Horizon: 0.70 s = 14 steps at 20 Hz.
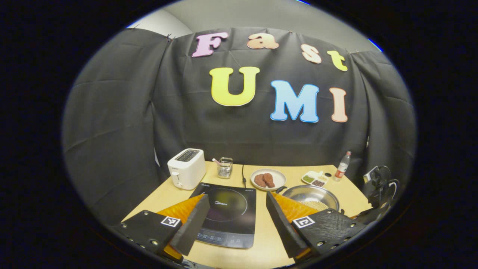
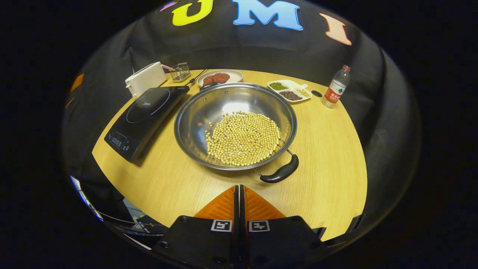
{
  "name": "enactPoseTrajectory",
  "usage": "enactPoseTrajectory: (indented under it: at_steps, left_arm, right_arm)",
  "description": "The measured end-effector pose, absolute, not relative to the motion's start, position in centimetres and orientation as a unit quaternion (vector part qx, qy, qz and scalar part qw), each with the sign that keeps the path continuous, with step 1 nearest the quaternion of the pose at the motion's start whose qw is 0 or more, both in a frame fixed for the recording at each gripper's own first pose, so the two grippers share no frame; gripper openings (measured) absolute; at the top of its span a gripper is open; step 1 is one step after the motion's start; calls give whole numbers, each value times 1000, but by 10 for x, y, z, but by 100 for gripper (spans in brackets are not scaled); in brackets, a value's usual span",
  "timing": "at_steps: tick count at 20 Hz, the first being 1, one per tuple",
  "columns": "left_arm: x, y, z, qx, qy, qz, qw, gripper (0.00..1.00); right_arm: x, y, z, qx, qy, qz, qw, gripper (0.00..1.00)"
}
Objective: First push the handle of the pot to place it horizontally, then grasp the pot with both hands and set it on the induction cooktop.
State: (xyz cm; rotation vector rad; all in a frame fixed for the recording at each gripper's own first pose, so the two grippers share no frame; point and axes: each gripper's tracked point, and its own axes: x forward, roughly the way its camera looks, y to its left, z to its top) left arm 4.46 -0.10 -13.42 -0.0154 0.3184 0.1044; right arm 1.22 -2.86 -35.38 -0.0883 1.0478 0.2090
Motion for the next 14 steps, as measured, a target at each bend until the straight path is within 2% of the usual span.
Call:
enactPoseTrajectory:
  at_steps: [3,5,9,12,13,14]
  left_arm:
    - [45,-4,-129,3,160,57,986,89]
    - [45,-9,-127,12,160,57,985,97]
    - [49,-27,-130,15,165,53,985,89]
    - [50,-41,-130,8,168,50,985,89]
    - [51,-45,-130,8,169,48,984,93]
    - [51,-49,-132,9,169,46,984,89]
  right_arm:
    - [19,-35,-366,-44,506,98,856,2]
    - [23,-37,-374,-46,514,103,850,2]
    - [29,-37,-383,-41,526,106,843,2]
    - [34,-35,-383,-35,523,113,844,2]
    - [35,-35,-384,-34,523,115,844,2]
    - [37,-34,-383,-30,524,115,843,2]
